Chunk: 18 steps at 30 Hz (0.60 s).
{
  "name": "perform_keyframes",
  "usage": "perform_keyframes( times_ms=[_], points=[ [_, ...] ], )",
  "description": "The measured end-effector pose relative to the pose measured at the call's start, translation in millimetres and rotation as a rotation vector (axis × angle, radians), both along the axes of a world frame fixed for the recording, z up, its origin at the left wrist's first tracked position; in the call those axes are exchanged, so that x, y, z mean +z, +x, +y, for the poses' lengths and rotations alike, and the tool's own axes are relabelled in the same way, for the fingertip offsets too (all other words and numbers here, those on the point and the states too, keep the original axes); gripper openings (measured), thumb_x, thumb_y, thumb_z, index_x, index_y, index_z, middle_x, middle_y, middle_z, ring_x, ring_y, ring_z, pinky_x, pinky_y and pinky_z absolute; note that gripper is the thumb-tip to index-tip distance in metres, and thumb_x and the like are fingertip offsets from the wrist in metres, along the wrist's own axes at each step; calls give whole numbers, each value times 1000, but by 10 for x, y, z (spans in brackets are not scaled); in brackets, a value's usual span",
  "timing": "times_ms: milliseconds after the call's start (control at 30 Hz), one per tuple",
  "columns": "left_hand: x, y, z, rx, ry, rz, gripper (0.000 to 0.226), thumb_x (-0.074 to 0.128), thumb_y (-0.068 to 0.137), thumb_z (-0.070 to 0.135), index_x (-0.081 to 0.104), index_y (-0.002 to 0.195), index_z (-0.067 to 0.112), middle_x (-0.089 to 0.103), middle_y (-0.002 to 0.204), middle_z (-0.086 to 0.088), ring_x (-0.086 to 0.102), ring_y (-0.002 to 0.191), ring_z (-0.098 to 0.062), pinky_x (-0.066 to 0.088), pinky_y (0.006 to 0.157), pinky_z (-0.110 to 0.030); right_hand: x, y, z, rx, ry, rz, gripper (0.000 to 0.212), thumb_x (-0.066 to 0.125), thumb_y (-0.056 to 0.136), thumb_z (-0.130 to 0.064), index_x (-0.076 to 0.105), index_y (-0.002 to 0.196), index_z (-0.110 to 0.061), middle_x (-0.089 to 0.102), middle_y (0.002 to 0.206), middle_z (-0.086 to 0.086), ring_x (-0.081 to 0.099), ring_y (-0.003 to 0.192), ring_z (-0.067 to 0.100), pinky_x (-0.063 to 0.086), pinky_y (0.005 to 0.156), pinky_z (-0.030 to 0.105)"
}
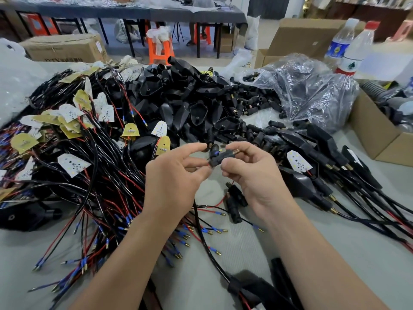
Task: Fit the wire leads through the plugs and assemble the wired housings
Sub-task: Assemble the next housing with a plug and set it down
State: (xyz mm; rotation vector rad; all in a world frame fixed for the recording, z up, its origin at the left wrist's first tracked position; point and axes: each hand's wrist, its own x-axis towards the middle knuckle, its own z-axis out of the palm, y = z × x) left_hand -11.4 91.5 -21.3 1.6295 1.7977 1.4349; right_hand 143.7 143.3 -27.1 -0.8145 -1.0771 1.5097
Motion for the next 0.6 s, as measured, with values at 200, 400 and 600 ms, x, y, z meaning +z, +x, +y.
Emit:
perform_keyframes(
  times_ms=[200, 400, 600],
  points=[
    [28, 3, -34, -12, 34, 45, 69, 91, 68, 44, 62, 131, 47, 72, 92, 35, 68, 85, 13, 46, 81, -2, 25, 39, -10, 5, 21, -23, 35, 69, 78, 17, 76, 90, -15, 66, 70, -1, 61, 66, 13, 55, 67, 26],
    [5, -55, 24, -41, -38, 160, 12, 87, 75, 33, 78, 81, 39, 55, 143, 24, 43, 133, 9, 24, 107, -5, 35, 101, 46, -35, -88, 133, 30, 63, 83, 20, 68, 101, -3, 57, 58, -6, 57, 58, 13, 53, 65, 23],
    [-34, -3, 45, -3, 5, 207, 26, 89, 74, 26, 73, 67, 46, 69, 120, 24, 52, 119, 5, 24, 101, 0, 29, 70, 0, 37, -118, -18, 27, 66, 84, 15, 70, 101, -5, 61, 69, 2, 53, 59, 15, 47, 59, 23]
  ],
)
